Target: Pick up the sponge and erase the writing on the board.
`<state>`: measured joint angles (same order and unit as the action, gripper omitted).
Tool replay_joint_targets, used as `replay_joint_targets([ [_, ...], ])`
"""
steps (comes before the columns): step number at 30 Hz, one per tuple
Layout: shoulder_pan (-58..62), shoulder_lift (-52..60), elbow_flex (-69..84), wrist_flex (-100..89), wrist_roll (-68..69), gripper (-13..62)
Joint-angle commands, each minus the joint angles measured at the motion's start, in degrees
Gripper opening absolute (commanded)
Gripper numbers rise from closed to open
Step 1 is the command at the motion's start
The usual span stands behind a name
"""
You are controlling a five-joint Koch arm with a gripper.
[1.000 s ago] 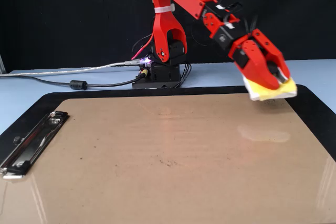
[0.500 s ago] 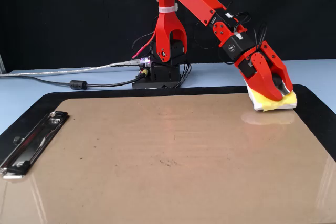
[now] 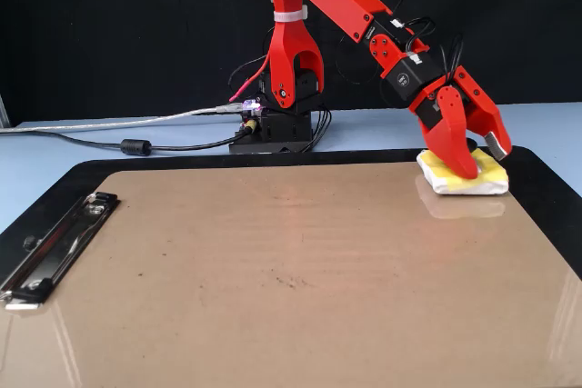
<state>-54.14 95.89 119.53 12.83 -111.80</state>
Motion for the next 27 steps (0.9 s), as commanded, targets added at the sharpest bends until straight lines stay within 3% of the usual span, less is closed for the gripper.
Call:
replay_joint_targets([
  [1,-0.4,7.8,-3.4,9.0,-1.4,33.5],
  [7,10.0,18.0,-18.5,50.7,-0.4,33.6],
  [11,26.7,17.7,-23.5,72.9,14.3,33.7],
  [17,49.9,19.9,-9.2,74.0,31.9,33.7],
  [23,51.7,38.1,9.7,74.8,31.6,33.9],
  [27,51.7,38.8,16.3,78.0,31.1,34.2],
])
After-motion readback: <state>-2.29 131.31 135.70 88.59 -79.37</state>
